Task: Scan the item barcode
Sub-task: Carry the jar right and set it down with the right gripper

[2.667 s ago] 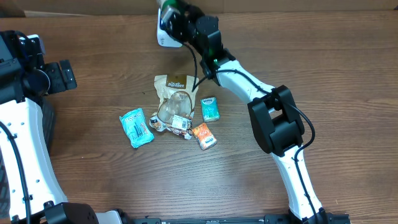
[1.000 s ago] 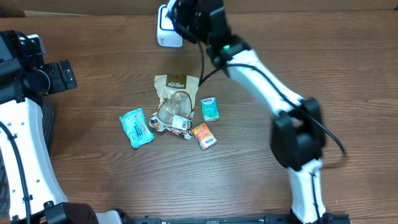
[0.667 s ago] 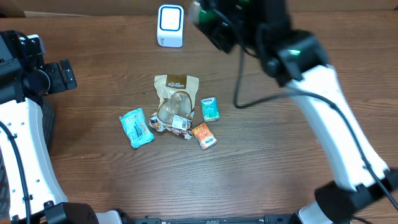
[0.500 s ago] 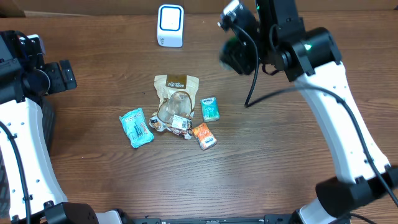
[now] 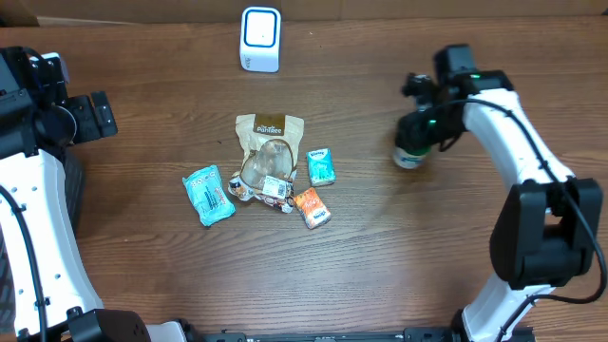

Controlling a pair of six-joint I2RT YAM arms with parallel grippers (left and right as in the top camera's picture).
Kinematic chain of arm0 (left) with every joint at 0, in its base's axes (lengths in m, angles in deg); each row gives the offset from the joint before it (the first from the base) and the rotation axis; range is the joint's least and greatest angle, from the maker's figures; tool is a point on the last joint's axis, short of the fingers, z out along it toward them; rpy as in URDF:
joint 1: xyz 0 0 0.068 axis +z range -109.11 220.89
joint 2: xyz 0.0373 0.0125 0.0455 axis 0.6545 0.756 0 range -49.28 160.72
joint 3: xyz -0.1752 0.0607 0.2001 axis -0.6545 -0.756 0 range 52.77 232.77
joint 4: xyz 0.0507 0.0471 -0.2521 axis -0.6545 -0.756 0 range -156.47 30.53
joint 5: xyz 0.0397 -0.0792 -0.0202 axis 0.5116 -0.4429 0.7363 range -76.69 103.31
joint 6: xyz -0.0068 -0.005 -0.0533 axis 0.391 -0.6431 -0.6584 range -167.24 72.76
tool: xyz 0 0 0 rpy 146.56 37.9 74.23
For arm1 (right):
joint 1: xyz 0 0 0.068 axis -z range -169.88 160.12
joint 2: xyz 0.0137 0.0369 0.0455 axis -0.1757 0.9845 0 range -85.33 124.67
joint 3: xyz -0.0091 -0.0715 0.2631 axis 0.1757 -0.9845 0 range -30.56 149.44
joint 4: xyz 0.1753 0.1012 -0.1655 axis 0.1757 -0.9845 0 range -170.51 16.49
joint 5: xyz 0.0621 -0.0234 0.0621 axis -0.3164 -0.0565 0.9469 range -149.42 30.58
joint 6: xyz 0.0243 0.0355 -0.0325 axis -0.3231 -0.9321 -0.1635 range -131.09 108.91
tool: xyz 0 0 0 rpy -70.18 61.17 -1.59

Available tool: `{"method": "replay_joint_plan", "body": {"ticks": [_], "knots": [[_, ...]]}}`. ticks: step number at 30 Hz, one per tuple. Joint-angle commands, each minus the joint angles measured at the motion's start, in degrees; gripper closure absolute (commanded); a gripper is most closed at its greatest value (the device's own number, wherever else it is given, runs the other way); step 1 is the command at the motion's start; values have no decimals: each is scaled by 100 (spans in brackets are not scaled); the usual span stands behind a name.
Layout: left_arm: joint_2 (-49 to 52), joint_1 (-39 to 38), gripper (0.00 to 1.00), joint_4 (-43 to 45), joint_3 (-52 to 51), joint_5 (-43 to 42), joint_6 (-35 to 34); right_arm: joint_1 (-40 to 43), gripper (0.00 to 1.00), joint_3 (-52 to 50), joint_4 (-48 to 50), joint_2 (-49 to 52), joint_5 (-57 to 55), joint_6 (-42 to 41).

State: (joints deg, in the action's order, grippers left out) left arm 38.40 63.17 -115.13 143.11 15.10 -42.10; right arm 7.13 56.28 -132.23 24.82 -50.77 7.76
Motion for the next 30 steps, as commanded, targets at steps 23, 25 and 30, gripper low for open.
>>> {"method": "replay_joint_plan", "body": {"ticks": [23, 25, 30], "knots": [[7, 57, 0, 15, -26, 13, 151, 516, 0, 1646, -872, 96, 61, -1502], [7, 57, 0, 17, -26, 13, 151, 376, 0, 2199, -1237, 96, 251, -1873], [7, 59, 0, 15, -26, 13, 151, -229, 0, 2815, -1639, 96, 984, -1932]]}}
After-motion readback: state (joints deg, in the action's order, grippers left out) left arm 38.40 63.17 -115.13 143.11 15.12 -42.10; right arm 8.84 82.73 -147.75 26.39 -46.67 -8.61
